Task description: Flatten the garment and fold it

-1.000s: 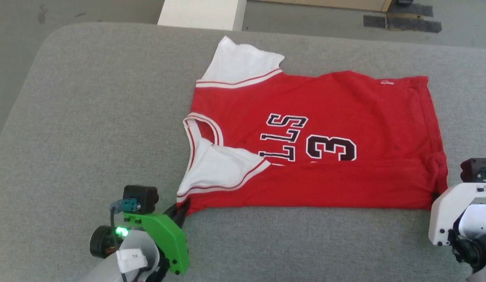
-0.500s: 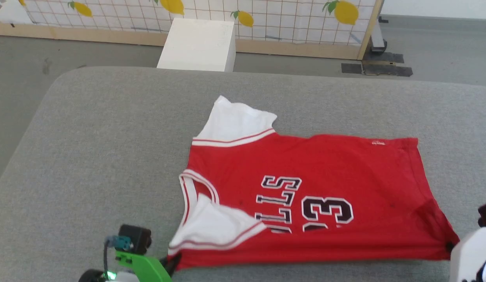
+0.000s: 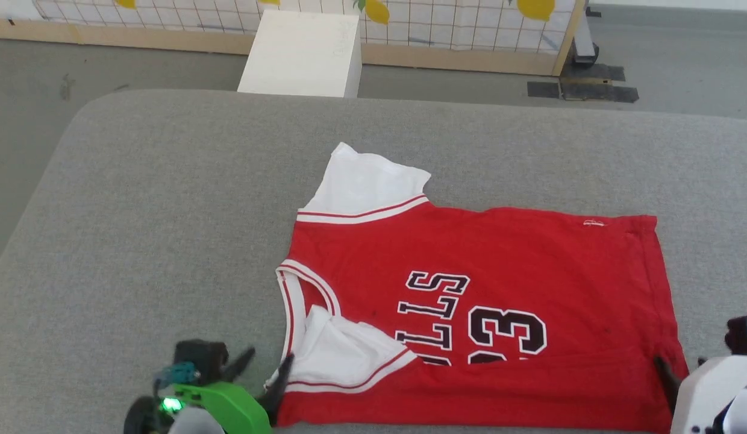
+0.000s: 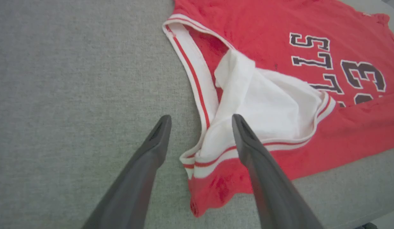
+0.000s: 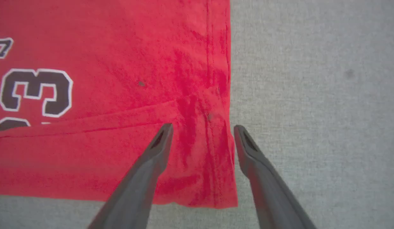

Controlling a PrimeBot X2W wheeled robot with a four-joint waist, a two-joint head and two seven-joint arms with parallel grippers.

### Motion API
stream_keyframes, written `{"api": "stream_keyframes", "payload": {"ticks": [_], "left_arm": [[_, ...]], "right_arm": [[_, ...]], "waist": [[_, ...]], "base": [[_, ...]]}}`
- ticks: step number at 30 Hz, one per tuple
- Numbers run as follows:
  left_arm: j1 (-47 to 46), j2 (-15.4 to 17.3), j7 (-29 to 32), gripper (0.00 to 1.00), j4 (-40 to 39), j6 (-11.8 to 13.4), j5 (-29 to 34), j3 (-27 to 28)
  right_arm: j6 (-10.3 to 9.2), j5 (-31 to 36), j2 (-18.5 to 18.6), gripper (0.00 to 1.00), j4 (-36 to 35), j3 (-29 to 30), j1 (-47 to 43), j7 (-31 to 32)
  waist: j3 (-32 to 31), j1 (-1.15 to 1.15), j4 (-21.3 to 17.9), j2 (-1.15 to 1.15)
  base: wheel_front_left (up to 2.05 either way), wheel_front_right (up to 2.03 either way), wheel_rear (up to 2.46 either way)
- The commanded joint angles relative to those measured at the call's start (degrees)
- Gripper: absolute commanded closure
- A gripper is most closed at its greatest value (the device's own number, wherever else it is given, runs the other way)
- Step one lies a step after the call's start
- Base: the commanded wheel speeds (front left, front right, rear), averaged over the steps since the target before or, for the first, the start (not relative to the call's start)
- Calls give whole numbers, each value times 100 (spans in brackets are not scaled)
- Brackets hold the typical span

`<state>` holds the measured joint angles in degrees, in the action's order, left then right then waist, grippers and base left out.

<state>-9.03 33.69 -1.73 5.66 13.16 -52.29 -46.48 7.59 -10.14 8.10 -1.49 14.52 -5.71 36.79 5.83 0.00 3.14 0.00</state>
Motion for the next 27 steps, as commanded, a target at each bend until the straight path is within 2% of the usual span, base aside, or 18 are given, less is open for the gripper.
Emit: {"api": "stream_keyframes", "payload": {"ticks": [1, 5, 9, 13, 17, 21, 27], "left_arm": [[-128, -42, -320, 0, -8, 2, 104, 139], [-135, -133, -1128, 0, -162, 38, 291, 519], [-79, -298, -1314, 0, -441, 81, 641, 986], [58, -613, -1324, 0, -881, 29, 1239, 1630], [95, -703, -1325, 0, -950, -204, 1558, 1847], [-245, -549, -1204, 0, -790, -377, 1597, 1913], [-1427, -90, -175, 0, -560, -727, 1717, 1826]], "right_arm": [[-10, 32, -5, 0, -62, 18, 149, -251], [-10, 50, 96, 0, -389, -145, 297, -1214], [-10, 167, 117, 0, -670, -241, 344, -2349], [-10, 288, -7, 0, -800, -328, 297, -3161], [-10, 417, -152, 0, -828, -436, 292, -3513], [-10, 505, -268, 0, -864, -558, 413, -3624], [-10, 530, -400, 0, -1029, -679, 652, -3679]], "waist": [[-85, 0, -3, 0], [-196, 0, -13, 0], [-251, 0, -65, 0], [-212, 0, -175, 0], [-47, 0, -368, 0], [274, 0, -692, 0], [997, 0, -1202, 0]], "base": [[0, 0, 0], [0, 0, 0], [0, 0, 0], [0, 0, 0], [0, 0, 0], [0, 0, 0], [0, 0, 0]]}}
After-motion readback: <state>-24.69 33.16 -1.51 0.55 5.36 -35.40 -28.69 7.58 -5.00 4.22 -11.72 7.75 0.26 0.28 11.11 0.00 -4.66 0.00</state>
